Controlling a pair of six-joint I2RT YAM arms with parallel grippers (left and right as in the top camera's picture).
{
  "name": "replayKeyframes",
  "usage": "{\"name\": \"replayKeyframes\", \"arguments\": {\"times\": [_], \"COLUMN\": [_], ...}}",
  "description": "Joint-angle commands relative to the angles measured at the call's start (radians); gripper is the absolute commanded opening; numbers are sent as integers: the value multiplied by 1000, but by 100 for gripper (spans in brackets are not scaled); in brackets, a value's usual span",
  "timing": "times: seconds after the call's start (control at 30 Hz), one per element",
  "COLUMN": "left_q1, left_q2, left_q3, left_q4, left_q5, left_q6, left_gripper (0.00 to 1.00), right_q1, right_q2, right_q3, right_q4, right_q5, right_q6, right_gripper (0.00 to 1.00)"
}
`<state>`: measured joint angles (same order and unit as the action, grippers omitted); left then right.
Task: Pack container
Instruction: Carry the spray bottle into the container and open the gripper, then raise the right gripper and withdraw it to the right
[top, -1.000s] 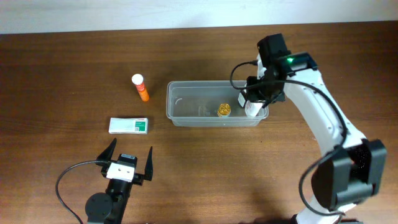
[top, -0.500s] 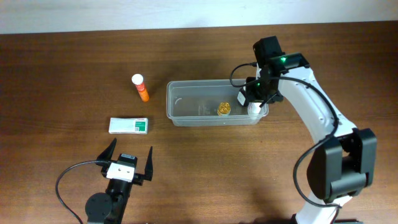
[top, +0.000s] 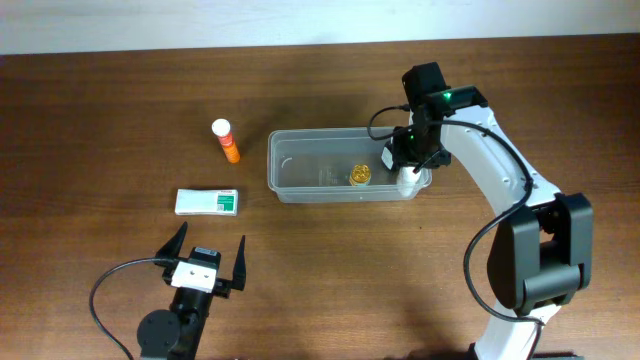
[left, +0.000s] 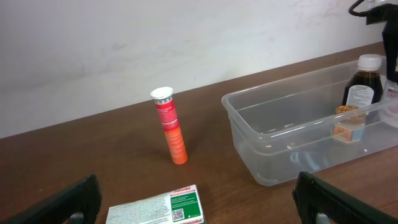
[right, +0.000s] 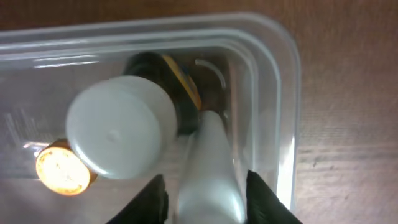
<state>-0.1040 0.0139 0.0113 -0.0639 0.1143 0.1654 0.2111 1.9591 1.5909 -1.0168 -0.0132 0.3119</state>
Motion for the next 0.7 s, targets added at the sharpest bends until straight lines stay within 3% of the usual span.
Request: {"name": "replayKeyframes", "arguments": {"times": [0.0,0.27,0.47,0.57,0.67], "left_q1": [5,5,5,5,5], "left_q2": [-7,-7,-7,-7,-7], "left_q3": [-2,-2,-2,-2,-2], "left_q4": [-5,-5,-5,-5,-5], "left_q5": [-7,-7,-7,-7,-7], "left_q6": [16,16,16,16,16], "left_gripper": [99,99,99,99,99], "right_q1": [8,6,4,-5,-29], "right_q2": [-2,-6,-35,-43,-43], "right_q3": [2,21,129,240,357], "right_q4": [2,-8,-89,-166,-259], "right_q5": [18,18,25,28,62], "right_q6": [4,-6,-33,-69,-68], "right_gripper": [35,36,42,56,62]}}
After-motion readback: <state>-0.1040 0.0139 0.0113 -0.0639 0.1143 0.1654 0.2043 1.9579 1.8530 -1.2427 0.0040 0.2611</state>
